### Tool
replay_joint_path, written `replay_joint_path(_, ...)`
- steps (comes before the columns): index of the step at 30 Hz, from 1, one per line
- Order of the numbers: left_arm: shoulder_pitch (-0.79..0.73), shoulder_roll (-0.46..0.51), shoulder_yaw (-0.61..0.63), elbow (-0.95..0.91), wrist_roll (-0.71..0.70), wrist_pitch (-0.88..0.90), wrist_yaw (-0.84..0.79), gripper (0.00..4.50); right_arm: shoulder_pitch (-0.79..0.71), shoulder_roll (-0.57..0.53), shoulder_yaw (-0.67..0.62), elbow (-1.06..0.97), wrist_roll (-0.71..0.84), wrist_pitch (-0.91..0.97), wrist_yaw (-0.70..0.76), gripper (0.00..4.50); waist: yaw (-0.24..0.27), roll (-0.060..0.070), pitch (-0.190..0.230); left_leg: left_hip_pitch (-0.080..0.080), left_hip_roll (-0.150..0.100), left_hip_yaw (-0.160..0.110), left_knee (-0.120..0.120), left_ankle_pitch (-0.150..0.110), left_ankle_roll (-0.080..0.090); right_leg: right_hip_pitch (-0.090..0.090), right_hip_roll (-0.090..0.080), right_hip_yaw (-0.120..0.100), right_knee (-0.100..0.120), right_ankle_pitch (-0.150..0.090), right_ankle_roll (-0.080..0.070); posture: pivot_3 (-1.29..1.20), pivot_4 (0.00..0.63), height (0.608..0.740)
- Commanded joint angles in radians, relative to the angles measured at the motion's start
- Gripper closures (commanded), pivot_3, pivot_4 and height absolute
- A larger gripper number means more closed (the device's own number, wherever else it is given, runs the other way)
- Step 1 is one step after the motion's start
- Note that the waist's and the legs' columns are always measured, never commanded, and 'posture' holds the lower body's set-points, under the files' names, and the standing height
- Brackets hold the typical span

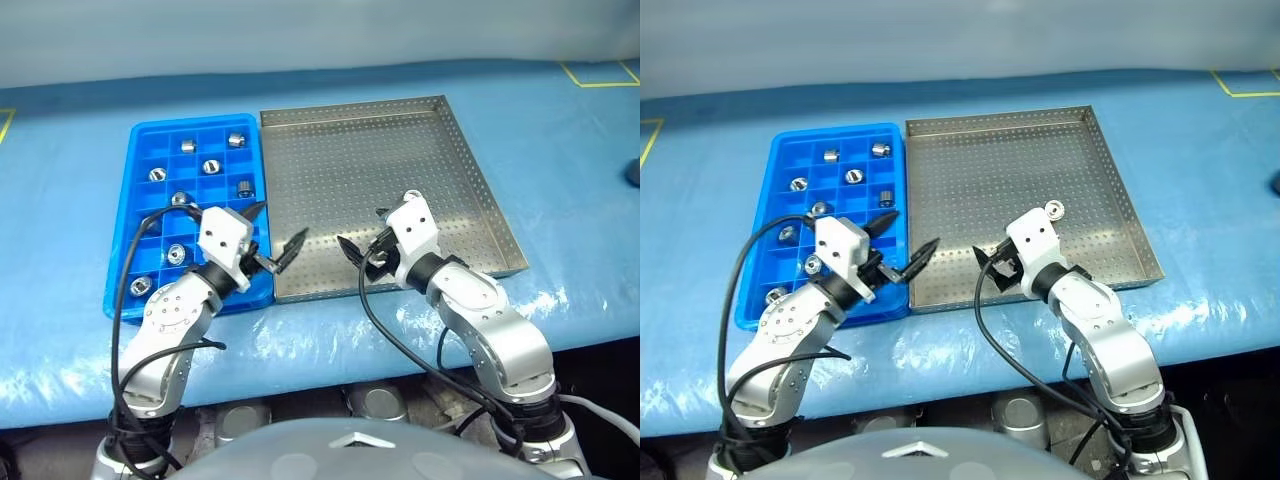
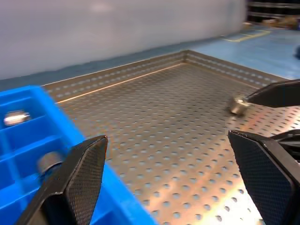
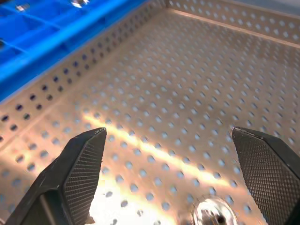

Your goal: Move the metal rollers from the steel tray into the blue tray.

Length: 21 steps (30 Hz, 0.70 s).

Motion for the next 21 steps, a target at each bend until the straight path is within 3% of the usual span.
replay_joint_path(1,-0.014,0.034,-0.060,0.009,-0.004,-0.054,-0.073,0.02,-0.022,0.003,-0.020,-0.067,0.024,0.105,-0.013,0.00,-0.015,0.000,0.000,0.000,0.000,0.000,0.000,0.000,0.000,0.000,0.000,0.000,0.000,0.000,0.000,-0.18,0.150,0.740)
replay_joint_path(9,0.012,0.087,-0.110,-0.013,-0.026,-0.057,-0.144,0.02,-0.104,0.084,-0.029,0.064,0.019,0.223,-0.078,0.00,-0.040,0.000,0.000,0.000,0.000,0.001,0.001,0.000,0.000,0.000,0.000,0.001,0.000,0.000,0.001,-0.15,0.150,0.740)
replay_joint_path(19,0.048,0.113,-0.114,-0.048,-0.023,-0.068,-0.143,0.02,-0.186,0.105,-0.046,0.159,-0.001,0.389,-0.144,0.00,-0.022,0.000,0.000,-0.001,0.000,0.001,0.000,0.000,0.001,-0.001,0.000,0.002,0.000,0.000,0.001,-0.08,0.150,0.740)
replay_joint_path(21,0.056,0.112,-0.111,-0.053,-0.028,-0.071,-0.139,0.00,-0.191,0.099,-0.037,0.151,0.005,0.407,-0.138,0.55,-0.015,0.000,0.000,-0.001,0.000,0.002,0.000,0.000,0.001,-0.002,0.000,0.002,0.000,0.000,0.001,-0.08,0.150,0.740)
